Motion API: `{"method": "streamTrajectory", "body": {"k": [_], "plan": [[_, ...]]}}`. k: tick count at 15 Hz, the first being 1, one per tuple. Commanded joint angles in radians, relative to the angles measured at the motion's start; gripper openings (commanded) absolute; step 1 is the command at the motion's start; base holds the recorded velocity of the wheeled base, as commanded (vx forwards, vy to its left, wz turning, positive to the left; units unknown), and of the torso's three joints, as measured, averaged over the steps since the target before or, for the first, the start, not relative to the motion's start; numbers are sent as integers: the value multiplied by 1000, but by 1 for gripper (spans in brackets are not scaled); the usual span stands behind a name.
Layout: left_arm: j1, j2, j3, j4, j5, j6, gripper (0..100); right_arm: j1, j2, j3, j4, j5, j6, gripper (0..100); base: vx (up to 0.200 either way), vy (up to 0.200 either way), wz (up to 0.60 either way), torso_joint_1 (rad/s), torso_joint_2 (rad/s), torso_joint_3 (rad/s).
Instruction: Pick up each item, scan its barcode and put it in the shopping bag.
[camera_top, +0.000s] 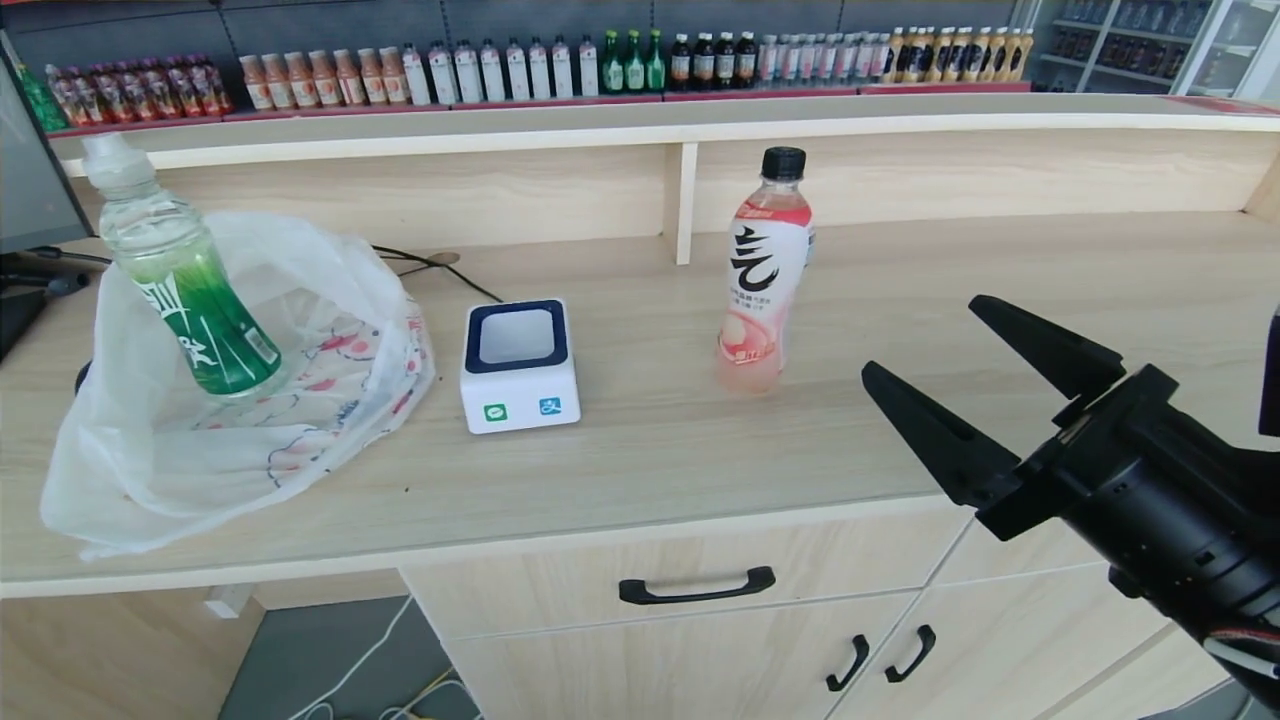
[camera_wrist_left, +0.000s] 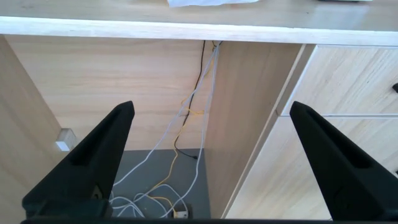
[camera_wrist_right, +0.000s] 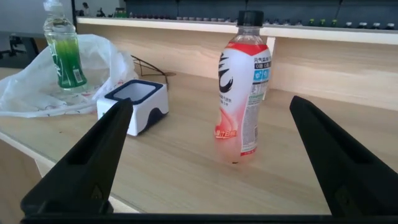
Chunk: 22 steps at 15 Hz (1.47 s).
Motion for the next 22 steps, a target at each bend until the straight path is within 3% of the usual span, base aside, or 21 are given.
{"method": "streamTrajectory", "body": {"k": [1, 9, 14, 22], "plan": [[0, 0, 0, -1, 0, 1, 100, 1, 5, 2, 0, 0, -1, 100, 0, 0, 0, 0, 0, 0], [0, 0, 0, -1, 0, 7, 100, 25, 177, -98, 12, -44, 20, 100, 0, 0, 0, 0, 0, 0], [0, 0, 0, -1, 0, 7, 100, 25, 289, -256, 17, -89, 31, 100, 0, 0, 0, 0, 0, 0], [0, 0, 0, -1, 0, 7, 100, -4, 312, -454, 291, -140, 27, 100, 0, 0, 0, 0, 0, 0]]}}
